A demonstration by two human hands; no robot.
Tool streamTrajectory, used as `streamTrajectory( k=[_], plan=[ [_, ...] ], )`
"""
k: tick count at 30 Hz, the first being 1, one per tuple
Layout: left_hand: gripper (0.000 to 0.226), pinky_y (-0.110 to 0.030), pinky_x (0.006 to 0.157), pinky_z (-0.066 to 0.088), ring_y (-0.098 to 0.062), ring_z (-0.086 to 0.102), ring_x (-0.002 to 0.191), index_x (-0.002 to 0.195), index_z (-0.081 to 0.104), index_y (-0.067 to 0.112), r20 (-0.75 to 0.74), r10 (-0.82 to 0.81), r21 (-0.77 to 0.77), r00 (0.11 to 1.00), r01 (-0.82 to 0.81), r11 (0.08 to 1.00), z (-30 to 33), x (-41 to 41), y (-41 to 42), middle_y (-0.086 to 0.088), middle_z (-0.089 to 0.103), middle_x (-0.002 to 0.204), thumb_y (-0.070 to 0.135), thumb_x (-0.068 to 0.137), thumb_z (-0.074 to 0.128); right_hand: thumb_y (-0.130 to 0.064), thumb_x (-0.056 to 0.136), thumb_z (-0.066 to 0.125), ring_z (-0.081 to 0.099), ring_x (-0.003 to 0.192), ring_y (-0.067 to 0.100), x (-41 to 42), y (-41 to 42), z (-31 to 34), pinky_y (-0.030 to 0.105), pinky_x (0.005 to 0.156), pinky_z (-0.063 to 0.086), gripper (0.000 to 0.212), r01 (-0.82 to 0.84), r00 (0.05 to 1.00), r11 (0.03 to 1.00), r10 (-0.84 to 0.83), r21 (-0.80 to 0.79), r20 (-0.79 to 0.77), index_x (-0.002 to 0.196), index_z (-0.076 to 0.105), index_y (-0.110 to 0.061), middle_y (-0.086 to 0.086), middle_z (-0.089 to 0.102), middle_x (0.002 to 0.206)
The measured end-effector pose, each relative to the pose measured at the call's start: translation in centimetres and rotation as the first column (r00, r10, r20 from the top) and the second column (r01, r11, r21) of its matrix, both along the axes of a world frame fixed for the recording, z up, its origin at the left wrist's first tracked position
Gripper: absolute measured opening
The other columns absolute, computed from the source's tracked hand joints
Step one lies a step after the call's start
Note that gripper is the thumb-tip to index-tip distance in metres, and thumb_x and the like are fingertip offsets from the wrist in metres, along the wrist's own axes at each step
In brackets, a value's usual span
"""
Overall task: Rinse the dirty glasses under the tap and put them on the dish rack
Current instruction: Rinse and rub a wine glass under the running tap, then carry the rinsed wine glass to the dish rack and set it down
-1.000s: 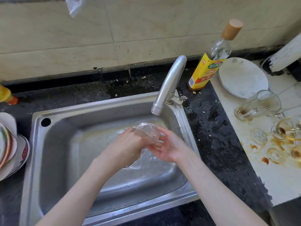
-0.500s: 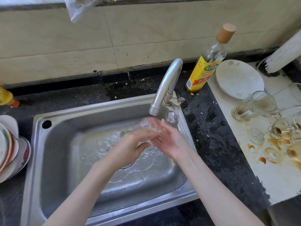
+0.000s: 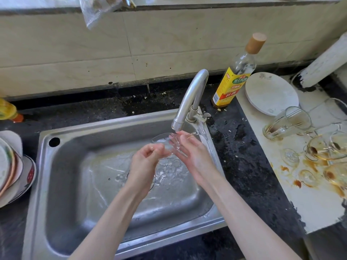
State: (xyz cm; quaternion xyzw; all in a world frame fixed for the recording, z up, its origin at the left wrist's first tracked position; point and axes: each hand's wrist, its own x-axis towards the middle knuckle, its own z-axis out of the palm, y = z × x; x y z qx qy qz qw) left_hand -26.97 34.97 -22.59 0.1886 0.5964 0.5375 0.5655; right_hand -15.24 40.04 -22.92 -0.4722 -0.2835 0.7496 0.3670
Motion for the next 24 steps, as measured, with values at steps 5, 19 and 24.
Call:
streamTrajectory(
  k=[5,19,24],
  plan=[
    [0.011,-0.024,0.074,0.034,-0.008,0.039,0.056,0.068,0.057,0.017,0.396,-0.03,-0.055,0.918,0.056,0.997,-0.3,-1.1,-0.1,0.005,0.044,0.056,0.018,0.079,0.057,-0.013,0.097,0.049,0.065,0.098,0.013,-0.1,-0.6,0.0,0.025,0.082,0.052,0.018,-0.061,0.987,0.987,0.038,0.151,0.155,0.099,0.066,-0.016,0.004,0.069,0.102],
    [0.026,-0.027,0.085,0.046,-0.017,0.062,0.09,0.111,0.058,0.005,0.033,-0.178,-0.287,0.983,0.18,0.941,-2.2,-1.2,-2.2,-0.005,0.066,0.1,0.023,0.092,0.055,-0.02,0.092,0.058,0.064,0.099,0.008,1.7,-2.0,-0.5,0.015,0.09,0.046,0.021,-0.349,0.814,0.897,0.146,0.271,0.563,0.11,0.068,-0.019,-0.001,0.069,0.105],
    [0.047,-0.025,0.088,0.04,-0.014,0.055,0.101,0.137,0.042,0.014,-0.488,-0.494,-0.353,0.719,0.355,0.866,-3.0,-1.3,-3.2,-0.002,0.059,0.12,0.029,0.093,0.052,-0.021,0.089,0.063,0.064,0.099,0.018,3.4,-2.6,-0.6,0.014,0.076,0.045,0.021,-0.369,0.677,0.878,0.029,0.304,0.736,0.107,0.072,-0.013,-0.002,0.069,0.095]
  ],
)
